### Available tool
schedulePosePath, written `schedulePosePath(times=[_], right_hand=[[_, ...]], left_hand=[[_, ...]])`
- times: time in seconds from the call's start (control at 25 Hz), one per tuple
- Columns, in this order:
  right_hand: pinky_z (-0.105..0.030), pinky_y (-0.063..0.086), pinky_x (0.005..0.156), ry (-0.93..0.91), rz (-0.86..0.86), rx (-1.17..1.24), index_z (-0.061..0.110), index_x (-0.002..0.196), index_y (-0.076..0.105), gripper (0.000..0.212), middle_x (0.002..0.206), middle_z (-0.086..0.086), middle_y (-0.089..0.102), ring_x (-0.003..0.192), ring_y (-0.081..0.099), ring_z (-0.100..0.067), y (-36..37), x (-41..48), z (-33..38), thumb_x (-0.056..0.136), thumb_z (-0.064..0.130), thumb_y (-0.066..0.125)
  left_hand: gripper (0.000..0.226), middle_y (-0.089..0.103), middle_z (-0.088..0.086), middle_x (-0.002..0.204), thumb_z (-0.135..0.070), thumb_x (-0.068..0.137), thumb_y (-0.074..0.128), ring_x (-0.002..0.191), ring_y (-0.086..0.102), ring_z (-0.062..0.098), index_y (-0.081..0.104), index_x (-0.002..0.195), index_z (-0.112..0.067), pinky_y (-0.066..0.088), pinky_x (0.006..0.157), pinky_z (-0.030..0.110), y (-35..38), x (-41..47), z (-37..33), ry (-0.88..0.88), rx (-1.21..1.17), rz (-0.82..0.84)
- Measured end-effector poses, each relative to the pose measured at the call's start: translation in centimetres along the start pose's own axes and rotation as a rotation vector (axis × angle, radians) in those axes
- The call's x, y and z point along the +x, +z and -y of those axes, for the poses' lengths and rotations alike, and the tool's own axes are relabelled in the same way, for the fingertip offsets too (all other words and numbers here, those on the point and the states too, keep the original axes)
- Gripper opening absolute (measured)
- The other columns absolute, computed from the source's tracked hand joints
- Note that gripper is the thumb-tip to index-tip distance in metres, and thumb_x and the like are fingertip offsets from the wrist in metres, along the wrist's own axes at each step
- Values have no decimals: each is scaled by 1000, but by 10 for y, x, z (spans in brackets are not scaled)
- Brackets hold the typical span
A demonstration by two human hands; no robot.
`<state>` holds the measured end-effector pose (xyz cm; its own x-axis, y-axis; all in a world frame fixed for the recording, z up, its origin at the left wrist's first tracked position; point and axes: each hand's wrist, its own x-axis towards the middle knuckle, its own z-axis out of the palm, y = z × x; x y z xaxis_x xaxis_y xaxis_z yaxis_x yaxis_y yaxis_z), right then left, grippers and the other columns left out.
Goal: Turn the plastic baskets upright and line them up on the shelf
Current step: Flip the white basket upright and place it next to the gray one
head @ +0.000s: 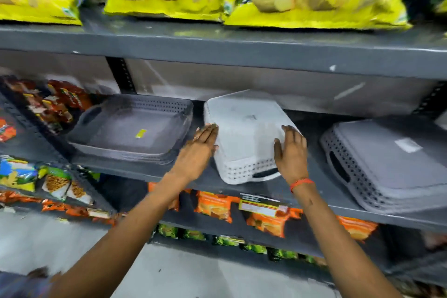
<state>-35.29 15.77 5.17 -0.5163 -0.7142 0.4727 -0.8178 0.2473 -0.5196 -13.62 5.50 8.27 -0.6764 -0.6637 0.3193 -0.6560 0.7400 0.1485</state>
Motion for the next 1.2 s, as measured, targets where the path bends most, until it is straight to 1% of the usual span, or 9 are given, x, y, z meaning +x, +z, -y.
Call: schedulePosePath(times=[0.08,0.16,0.36,0.52,0.72,0.84,1.0,1.12,1.2], right_hand=[[-47,35,98,160,8,57,-8,121,49,61,122,-31,54,114,47,-46,-3,1,-34,85,38,28],[-47,30,104,395,28,241,-7,125,46,59,129,-33,48,122,42,-45,-3,0,-54,90,39,32],[-46,31,111,827,107,758,3,134,39,52,140,-22,43,130,40,-36,-9,5,-66,99,39,29],[-37,52,81,1025,114,1064,2,130,42,51,125,-18,57,112,57,-33,-12,11,-67,98,41,32],[-24,50,67,923,-41,1178,3,101,58,38,106,-17,60,78,64,-20,-16,17,-67,100,29,32],[-18,53,62,788,-71,1125,6,90,60,25,81,-8,62,56,64,-3,-7,15,-67,99,18,40],[-41,49,88,479,-23,785,4,91,66,14,90,-16,70,77,65,-10,3,23,-67,92,8,52],[-41,50,82,266,89,483,2,104,65,21,99,-16,70,81,58,-19,1,32,-63,90,-1,50],[-39,49,88,87,198,330,0,110,64,32,112,-18,67,91,63,-27,1,31,-60,86,-10,45]], left_hand=[[35,65,15,119,-14,87,52,112,61,30,53,122,-10,55,90,39,14,-3,-45,130,-90,-45],[35,72,10,100,-2,75,66,91,68,28,56,107,-15,57,77,35,34,-6,-80,276,-116,-19],[38,69,19,101,5,81,48,94,66,36,52,116,-11,52,77,43,59,-6,-131,129,100,287],[22,65,17,112,-3,91,47,102,63,35,55,112,-5,52,83,41,71,-8,-146,41,72,276],[22,61,19,112,-5,94,44,102,57,34,61,109,-3,48,88,41,55,-15,-144,-40,-217,9],[20,58,-8,95,-7,94,47,90,52,9,64,100,-13,44,85,15,24,-20,-158,-27,-492,-191],[15,54,-3,83,-3,90,56,83,52,3,67,100,-1,48,69,6,-15,-17,-167,-255,-1059,-395],[27,62,-6,90,-2,87,60,82,61,-2,67,94,-27,51,71,10,-22,-12,-144,-393,-1235,-544],[23,65,4,95,-2,87,61,89,61,13,67,98,-21,52,81,22,-21,-4,-122,-527,-1353,-601]])
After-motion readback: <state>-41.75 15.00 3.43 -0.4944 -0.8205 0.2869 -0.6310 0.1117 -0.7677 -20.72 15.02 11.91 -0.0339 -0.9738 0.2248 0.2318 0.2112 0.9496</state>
